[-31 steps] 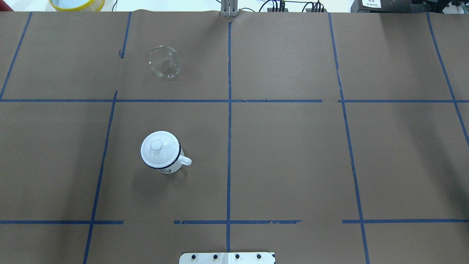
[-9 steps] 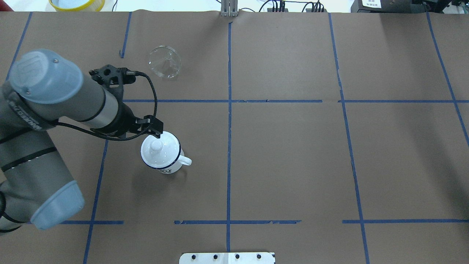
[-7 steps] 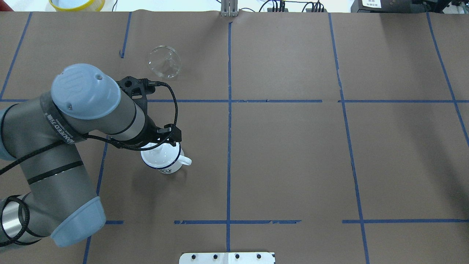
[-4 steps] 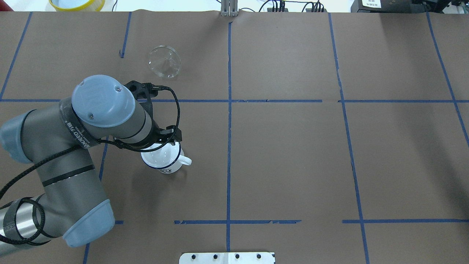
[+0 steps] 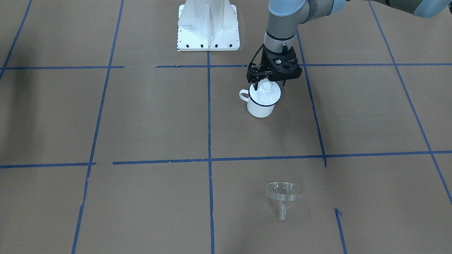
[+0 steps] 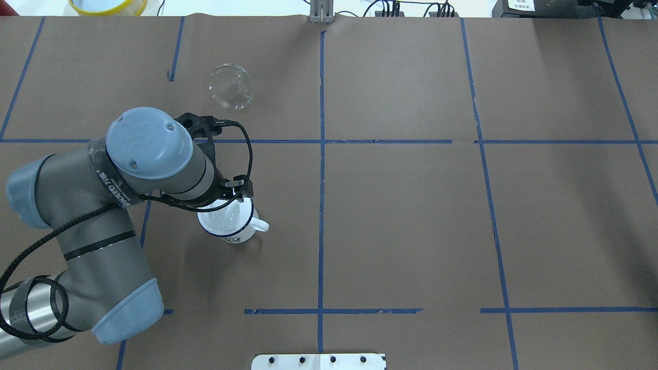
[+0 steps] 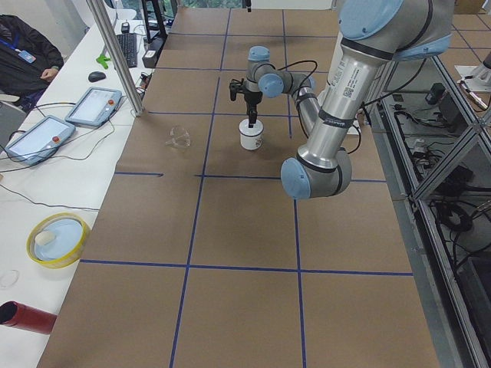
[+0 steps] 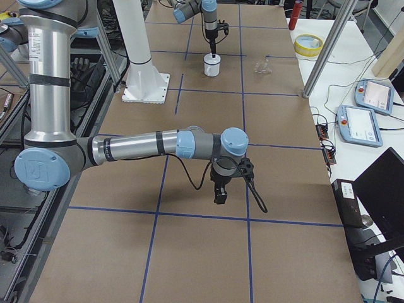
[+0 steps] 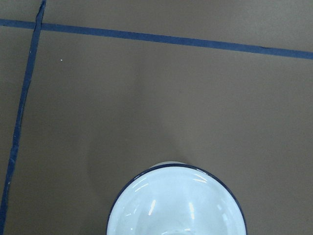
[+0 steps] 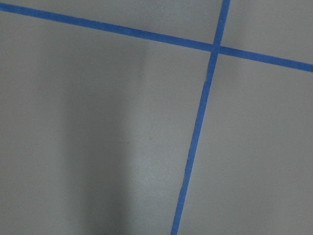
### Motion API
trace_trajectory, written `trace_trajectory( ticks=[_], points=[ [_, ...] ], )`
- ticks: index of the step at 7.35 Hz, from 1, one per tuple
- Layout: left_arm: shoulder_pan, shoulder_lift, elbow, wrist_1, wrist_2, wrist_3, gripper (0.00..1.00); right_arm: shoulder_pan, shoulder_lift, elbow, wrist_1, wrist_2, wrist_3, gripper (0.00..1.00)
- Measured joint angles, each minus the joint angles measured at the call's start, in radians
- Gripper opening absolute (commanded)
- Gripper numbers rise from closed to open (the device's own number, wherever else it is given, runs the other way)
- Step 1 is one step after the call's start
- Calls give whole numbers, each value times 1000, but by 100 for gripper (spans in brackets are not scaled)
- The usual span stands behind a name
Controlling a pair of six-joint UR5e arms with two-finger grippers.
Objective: Place funnel on cup
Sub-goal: 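Lower the left gripper and close it on the white funnel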
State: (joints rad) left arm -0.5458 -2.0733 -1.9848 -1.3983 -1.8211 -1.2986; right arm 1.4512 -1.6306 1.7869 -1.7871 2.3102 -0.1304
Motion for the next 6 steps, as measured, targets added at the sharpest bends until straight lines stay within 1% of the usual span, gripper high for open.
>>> trace_trajectory(
  ticks=[4, 5, 6],
  points=[
    [2, -1, 1, -14, -4, -2, 85, 0, 0, 0, 0, 0, 0, 100],
    [2, 0, 1, -15, -5, -2, 62, 0, 0, 0, 0, 0, 0, 100],
    [3, 0, 1, -15, -6, -2, 32, 0, 0, 0, 0, 0, 0, 100]
  ],
)
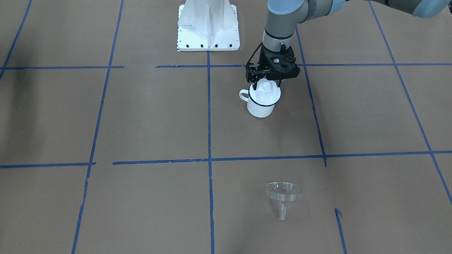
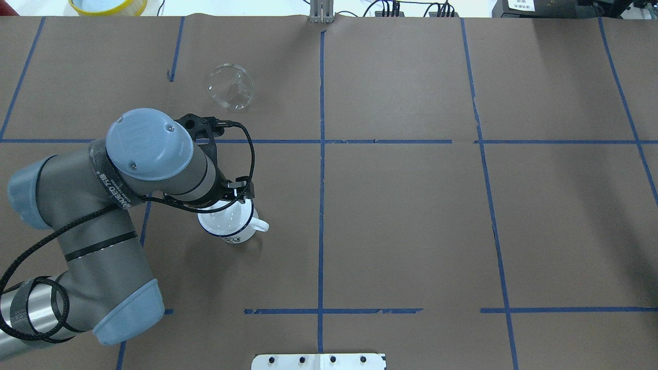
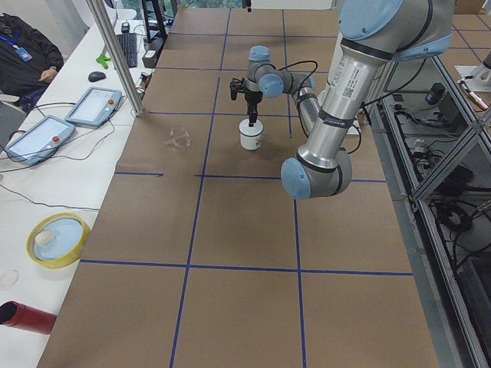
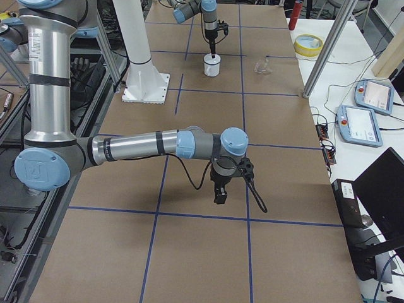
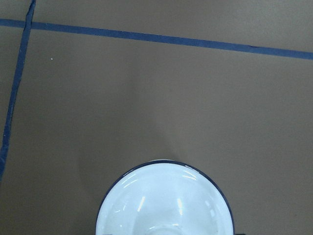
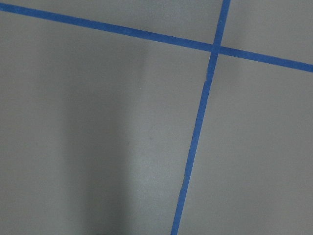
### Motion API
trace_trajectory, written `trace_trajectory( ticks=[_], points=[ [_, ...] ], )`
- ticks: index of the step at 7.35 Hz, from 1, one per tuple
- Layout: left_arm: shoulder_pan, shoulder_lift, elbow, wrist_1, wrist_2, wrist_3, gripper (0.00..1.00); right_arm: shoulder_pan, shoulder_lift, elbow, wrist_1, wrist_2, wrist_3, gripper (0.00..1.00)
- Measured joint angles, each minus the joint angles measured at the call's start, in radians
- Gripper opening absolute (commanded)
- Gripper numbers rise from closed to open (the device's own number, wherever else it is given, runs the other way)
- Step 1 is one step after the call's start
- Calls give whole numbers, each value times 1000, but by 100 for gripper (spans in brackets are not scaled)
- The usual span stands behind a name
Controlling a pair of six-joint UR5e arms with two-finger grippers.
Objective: Place funnel on cup
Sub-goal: 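Lower the left gripper and close it on the white funnel, then lift the white funnel out of the mug and move it beside the mug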
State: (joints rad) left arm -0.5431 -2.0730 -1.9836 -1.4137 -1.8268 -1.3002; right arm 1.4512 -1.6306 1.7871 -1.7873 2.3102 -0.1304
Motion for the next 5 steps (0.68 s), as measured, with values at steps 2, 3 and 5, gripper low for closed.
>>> trace_trajectory(
  ticks=[2, 3, 5],
  points=[
    [0, 0, -2, 1, -2, 1, 0, 0, 0, 0, 0, 0, 0, 100],
    [0, 1, -7, 2, -2, 2, 0, 0, 0, 0, 0, 0, 0, 100],
    [-6, 1, -28, 11, 0, 5, 0, 0, 0, 0, 0, 0, 0, 100]
  ],
)
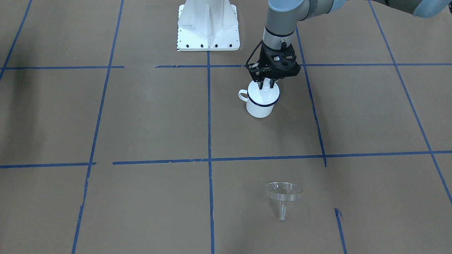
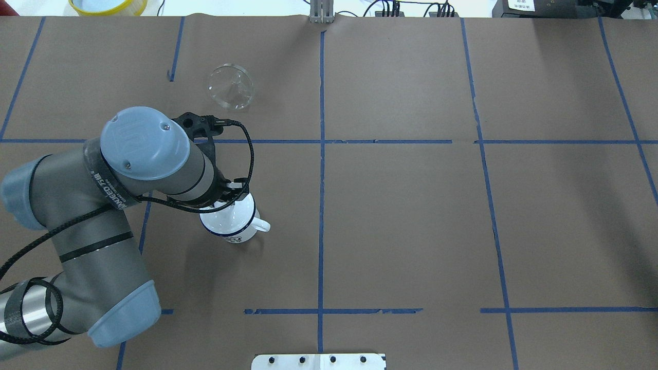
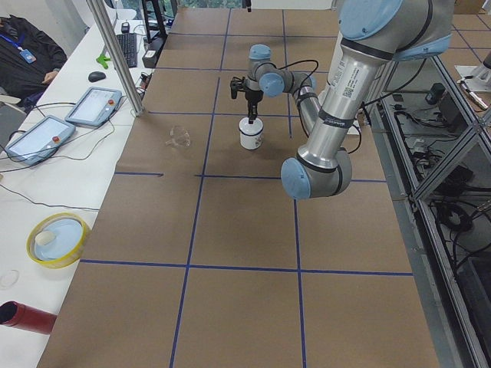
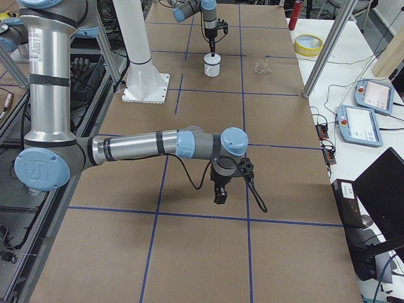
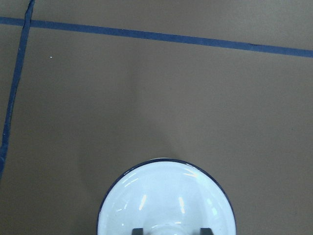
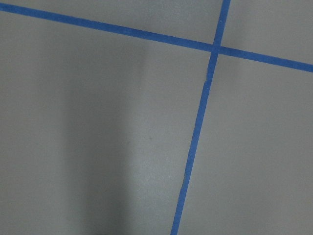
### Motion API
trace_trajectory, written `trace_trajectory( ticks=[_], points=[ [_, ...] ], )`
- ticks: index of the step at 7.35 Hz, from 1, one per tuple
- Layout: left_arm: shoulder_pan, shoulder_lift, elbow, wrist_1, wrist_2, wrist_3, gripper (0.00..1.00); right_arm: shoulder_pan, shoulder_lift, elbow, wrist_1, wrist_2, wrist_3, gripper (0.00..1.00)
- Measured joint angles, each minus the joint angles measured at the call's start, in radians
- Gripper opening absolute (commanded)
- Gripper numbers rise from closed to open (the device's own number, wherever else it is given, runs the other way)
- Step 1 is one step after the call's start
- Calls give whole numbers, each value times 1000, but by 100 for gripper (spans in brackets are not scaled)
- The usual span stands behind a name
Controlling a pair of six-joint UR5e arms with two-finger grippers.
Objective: Place funnel on cup
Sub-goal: 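Lift the white funnel out of the mug and move it beside the mug, then set the white funnel down on the table and open the left gripper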
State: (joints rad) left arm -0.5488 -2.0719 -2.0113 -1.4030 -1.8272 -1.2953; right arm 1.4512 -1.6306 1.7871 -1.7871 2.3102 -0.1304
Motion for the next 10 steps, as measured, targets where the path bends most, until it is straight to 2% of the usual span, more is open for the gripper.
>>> trace_trajectory(
  ticks=[2, 3, 4, 5, 7, 8, 10],
  points=[
    [-52, 13, -96, 61, -3, 81, 0, 0, 0, 0, 0, 0, 0, 100],
    [-81, 60, -169, 90, -14, 160, 0, 0, 0, 0, 0, 0, 0, 100],
    [-97, 143, -232, 84, -30, 232, 0, 0, 1, -1, 0, 0, 0, 100],
    [-102, 240, -262, 23, -38, 264, 0, 0, 1, -1, 0, 0, 0, 100],
    [-90, 400, -198, -246, -35, 228, 0, 0, 1, -1, 0, 0, 0, 100],
    [-67, 432, -128, -366, -24, 187, 0, 0, 0, -2, 0, 0, 0, 100],
    [-19, 450, -21, -494, 10, 139, 0, 0, 0, -1, 0, 0, 0, 100]
  ],
)
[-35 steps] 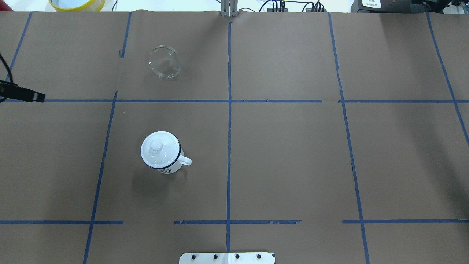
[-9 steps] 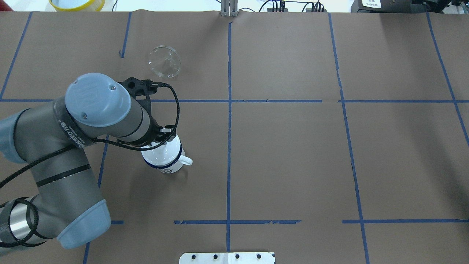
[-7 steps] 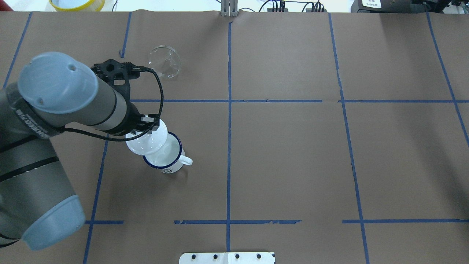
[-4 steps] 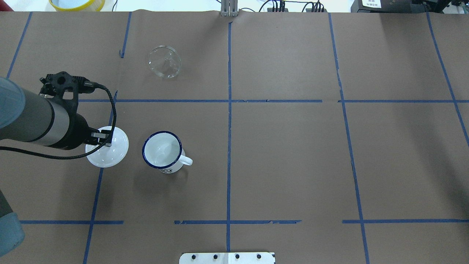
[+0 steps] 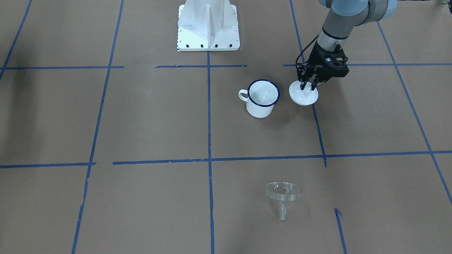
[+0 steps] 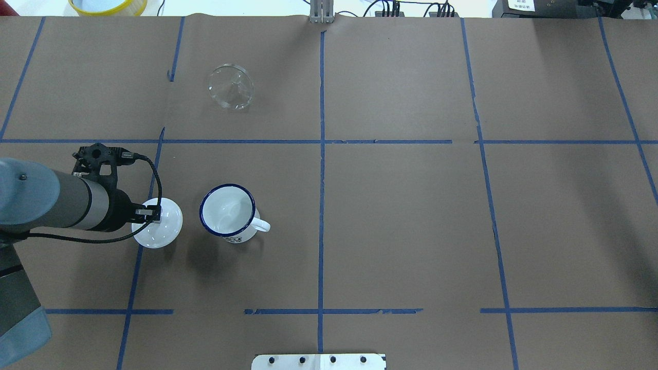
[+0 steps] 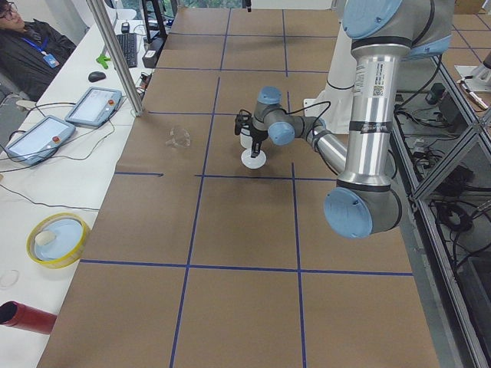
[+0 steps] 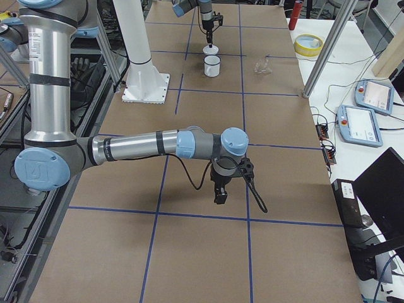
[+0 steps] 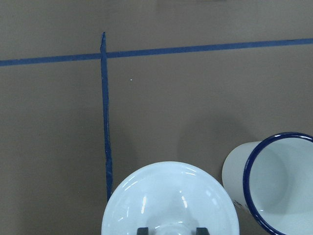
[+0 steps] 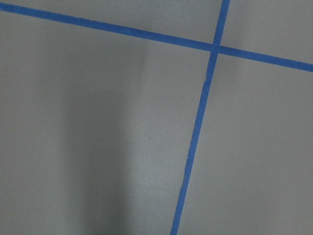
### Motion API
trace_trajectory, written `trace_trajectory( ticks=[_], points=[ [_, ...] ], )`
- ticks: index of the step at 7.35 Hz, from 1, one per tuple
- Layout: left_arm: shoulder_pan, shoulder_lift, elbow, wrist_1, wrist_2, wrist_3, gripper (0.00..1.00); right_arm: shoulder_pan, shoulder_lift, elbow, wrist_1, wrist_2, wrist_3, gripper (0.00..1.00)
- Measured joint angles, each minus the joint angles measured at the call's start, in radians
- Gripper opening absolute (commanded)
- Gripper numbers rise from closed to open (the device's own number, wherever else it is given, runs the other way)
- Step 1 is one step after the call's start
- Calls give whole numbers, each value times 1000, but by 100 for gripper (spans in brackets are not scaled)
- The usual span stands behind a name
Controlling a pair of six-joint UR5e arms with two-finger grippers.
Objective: Place funnel on cup
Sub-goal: 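Set the white funnel down on the table and open the left gripper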
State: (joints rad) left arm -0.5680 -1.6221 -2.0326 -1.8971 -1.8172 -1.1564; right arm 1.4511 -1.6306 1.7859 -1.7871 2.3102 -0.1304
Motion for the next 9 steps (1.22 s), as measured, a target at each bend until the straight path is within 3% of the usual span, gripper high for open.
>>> trace_trajectory(
  ticks=[3, 8, 9],
  points=[
    [24, 1, 45, -44, 11, -19, 1, 0, 0, 0, 0, 0, 0, 100],
    [33, -8, 70, -46, 12, -22, 100, 0, 0, 0, 0, 0, 0, 100],
    [33, -8, 69, -46, 12, -22, 100, 0, 0, 0, 0, 0, 0, 100]
  ],
)
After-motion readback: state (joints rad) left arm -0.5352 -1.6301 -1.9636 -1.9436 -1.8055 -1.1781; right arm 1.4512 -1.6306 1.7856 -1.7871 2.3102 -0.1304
